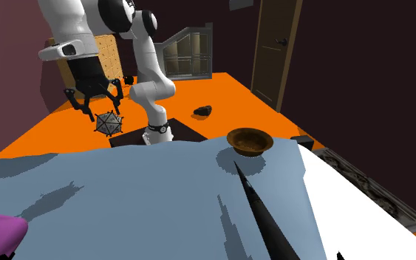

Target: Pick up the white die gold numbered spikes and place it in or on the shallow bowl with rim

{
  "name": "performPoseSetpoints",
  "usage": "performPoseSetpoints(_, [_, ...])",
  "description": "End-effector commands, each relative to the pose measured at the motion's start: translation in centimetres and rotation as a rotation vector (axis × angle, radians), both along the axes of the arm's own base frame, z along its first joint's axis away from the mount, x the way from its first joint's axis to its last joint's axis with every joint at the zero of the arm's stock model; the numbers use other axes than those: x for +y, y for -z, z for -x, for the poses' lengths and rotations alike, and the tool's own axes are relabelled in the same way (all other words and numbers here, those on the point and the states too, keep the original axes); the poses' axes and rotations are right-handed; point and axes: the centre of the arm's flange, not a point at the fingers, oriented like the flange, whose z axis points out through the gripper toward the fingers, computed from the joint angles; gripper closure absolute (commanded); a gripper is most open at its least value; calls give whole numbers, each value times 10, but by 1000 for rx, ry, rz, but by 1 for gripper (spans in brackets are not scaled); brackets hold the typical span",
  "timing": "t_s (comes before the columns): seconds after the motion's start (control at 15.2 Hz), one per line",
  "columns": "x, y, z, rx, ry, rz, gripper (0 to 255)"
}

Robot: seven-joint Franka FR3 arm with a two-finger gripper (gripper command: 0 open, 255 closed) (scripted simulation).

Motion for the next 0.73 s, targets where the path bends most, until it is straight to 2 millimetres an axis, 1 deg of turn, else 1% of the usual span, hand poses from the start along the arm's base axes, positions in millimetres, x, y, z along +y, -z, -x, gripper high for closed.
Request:
performPoseSetpoints(0.0, [0,-10,0,0,0,0,255])
performPoseSetpoints(0.66, [113,-19,-68,0,0,0,255])
